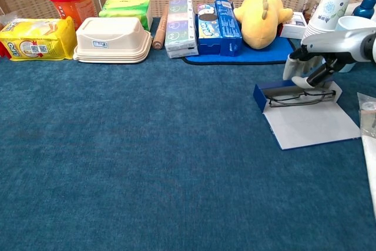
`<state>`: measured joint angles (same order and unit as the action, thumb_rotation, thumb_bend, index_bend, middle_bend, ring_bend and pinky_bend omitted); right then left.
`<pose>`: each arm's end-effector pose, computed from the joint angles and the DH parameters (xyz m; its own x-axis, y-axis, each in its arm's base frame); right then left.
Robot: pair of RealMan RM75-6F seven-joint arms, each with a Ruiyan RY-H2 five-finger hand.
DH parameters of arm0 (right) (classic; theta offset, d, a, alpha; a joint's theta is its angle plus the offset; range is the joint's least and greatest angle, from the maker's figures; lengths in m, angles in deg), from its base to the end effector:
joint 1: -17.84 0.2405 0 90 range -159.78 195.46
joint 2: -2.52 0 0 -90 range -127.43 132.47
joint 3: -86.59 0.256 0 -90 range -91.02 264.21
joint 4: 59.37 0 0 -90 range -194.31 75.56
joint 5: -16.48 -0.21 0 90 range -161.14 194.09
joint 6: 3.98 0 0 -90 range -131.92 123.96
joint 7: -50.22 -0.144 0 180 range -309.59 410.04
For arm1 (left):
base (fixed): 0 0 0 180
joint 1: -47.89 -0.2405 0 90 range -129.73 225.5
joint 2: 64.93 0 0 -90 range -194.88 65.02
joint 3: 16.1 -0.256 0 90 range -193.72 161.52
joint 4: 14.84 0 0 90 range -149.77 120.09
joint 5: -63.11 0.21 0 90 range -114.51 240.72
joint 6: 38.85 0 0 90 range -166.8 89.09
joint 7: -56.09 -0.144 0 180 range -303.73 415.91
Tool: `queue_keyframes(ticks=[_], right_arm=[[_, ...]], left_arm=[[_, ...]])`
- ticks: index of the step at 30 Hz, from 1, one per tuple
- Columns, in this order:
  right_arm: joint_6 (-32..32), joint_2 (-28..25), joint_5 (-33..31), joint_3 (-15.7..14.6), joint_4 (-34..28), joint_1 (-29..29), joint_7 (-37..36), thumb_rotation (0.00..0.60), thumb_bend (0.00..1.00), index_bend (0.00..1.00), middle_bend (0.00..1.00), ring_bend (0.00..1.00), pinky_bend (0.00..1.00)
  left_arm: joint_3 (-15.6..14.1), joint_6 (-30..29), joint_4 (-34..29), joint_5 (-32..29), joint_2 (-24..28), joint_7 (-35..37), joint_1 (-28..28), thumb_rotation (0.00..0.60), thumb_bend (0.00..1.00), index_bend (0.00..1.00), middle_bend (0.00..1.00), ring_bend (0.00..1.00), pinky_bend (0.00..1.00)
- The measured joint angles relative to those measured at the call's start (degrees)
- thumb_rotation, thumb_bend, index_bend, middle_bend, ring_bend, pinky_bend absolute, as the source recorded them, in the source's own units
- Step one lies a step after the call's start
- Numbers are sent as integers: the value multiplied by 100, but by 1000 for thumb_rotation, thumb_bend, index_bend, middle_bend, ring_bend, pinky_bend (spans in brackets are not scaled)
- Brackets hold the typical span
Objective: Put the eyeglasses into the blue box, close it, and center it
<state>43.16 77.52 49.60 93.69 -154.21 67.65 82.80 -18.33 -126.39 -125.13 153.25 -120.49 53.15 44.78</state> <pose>-0.1758 -0.3570 0.0284 0.4899 -0.4802 0.7276 -0.8675 -0.1865 0.4611 -0.2737 0.1212 0.1711 0.2876 0.0956 0.9530 0.9540 0.0588 -0.2939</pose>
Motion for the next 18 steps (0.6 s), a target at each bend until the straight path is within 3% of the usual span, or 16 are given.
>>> queue_keyframes(ticks=[10,18], right_arm=[[221,-60,41,-188,-365,-46,-125,327,468,297,352,269,244],[876,-54,276,-342,-934,-218,-60,325,407,288,351,273,259]], left_arm=[[-51,-91,-57,87,46,-42,-36,600,282,110,29,0,0],[-79,-126,-42,168,51,5,-39,600,282,111,29,0,0]])
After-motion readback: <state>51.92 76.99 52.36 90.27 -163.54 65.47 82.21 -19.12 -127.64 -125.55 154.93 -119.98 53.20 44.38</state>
